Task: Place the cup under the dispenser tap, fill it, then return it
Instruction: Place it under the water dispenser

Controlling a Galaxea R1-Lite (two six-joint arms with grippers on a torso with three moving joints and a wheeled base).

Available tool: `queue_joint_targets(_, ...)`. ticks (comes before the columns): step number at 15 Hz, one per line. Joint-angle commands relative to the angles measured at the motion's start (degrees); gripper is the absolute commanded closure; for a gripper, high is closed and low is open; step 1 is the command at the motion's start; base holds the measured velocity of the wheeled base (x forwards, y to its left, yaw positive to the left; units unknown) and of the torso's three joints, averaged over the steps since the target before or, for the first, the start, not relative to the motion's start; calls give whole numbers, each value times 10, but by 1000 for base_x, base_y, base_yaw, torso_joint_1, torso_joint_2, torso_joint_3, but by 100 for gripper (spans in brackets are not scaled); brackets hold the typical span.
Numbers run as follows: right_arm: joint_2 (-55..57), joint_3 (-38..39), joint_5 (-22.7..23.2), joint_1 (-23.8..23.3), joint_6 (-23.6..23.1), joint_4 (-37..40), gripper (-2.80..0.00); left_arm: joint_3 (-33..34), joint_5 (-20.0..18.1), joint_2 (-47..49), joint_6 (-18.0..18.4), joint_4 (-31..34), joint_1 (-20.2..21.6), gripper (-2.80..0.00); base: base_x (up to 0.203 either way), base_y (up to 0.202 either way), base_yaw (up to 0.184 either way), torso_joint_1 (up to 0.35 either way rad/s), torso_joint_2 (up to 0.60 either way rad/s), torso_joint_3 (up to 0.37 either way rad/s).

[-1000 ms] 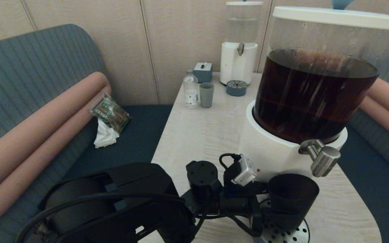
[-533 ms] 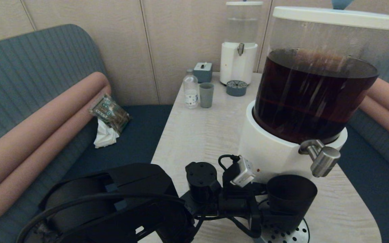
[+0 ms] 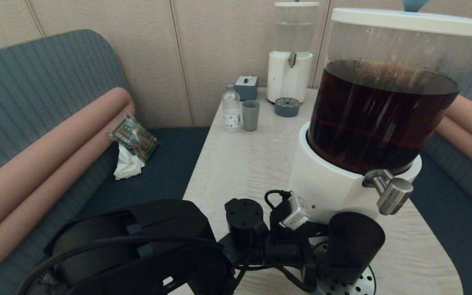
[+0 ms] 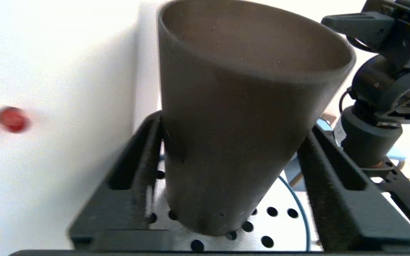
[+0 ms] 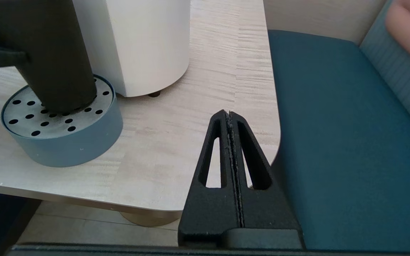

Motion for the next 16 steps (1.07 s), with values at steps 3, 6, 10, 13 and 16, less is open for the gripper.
queue_joint_targets(3,0,5,0,0,0,0,0,5,0,-4,-1,-5,0,-280,0,0,0,0,0,0)
queue_joint_targets(6,0,5,0,0,0,0,0,5,0,-8,-1,-5,0,-280,0,0,0,0,0,0)
queue_joint_targets(10,0,5,0,0,0,0,0,28,4,-22,6,-5,0,-280,0,0,0,0,0,0)
queue_joint_targets(13,0,5,0,0,0,0,0,55,5,-46,8,-5,0,-280,0,0,0,0,0,0)
queue_joint_targets(16,0,5,0,0,0,0,0,94,5,-70,16,-5,0,-280,0,0,0,0,0,0)
